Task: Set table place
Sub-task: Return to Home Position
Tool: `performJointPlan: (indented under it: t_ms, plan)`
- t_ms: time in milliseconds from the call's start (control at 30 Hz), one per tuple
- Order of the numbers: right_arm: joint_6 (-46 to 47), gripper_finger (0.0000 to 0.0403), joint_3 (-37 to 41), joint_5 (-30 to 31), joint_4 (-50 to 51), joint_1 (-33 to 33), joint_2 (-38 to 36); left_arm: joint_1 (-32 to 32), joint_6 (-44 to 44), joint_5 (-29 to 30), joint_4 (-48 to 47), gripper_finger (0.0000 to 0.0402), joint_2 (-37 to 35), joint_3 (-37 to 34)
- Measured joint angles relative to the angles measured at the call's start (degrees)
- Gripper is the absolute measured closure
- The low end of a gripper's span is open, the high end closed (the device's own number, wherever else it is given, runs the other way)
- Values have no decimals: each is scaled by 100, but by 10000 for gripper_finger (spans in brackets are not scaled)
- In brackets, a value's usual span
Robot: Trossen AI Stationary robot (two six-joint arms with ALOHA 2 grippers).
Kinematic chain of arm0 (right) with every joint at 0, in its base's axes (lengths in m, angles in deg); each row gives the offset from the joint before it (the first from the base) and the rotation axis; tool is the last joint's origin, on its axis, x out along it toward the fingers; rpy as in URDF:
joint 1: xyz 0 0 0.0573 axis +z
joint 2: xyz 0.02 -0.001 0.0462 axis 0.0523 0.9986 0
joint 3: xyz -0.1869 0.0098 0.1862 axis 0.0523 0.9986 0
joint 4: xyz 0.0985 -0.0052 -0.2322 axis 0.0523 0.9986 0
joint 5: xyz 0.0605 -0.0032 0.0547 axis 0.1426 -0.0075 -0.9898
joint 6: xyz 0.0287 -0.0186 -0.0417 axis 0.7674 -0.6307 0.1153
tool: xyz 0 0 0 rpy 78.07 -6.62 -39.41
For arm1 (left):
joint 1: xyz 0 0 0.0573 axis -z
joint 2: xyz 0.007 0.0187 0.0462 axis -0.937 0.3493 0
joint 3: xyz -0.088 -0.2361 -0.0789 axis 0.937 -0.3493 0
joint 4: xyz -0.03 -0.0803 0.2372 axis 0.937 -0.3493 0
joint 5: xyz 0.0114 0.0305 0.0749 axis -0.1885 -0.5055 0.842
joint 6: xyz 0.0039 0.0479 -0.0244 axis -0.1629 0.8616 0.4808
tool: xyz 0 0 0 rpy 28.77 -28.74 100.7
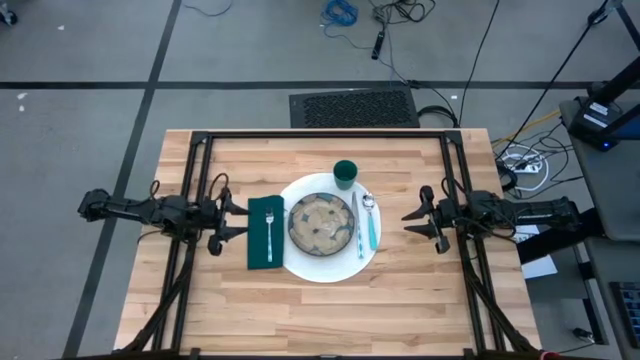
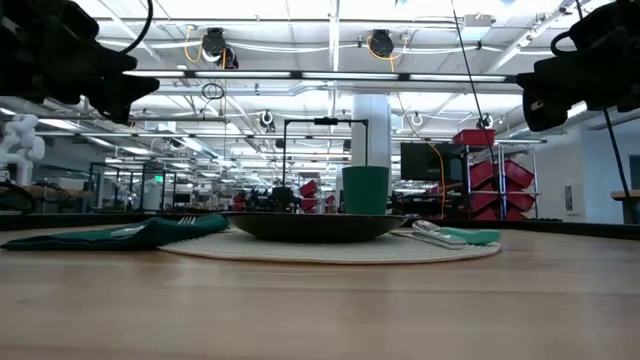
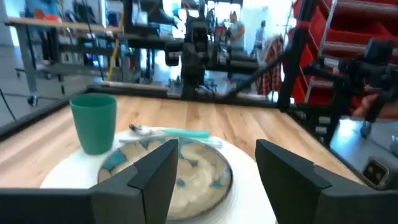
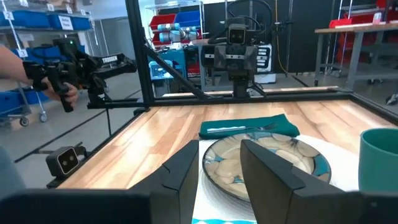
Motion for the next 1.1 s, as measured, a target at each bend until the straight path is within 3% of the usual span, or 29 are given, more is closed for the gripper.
performJointPlan:
  t_ms: [1100]
  plan:
    - [227, 298, 0, 11, 9, 2, 1, 0, -54, -35, -21, 201, 10, 0]
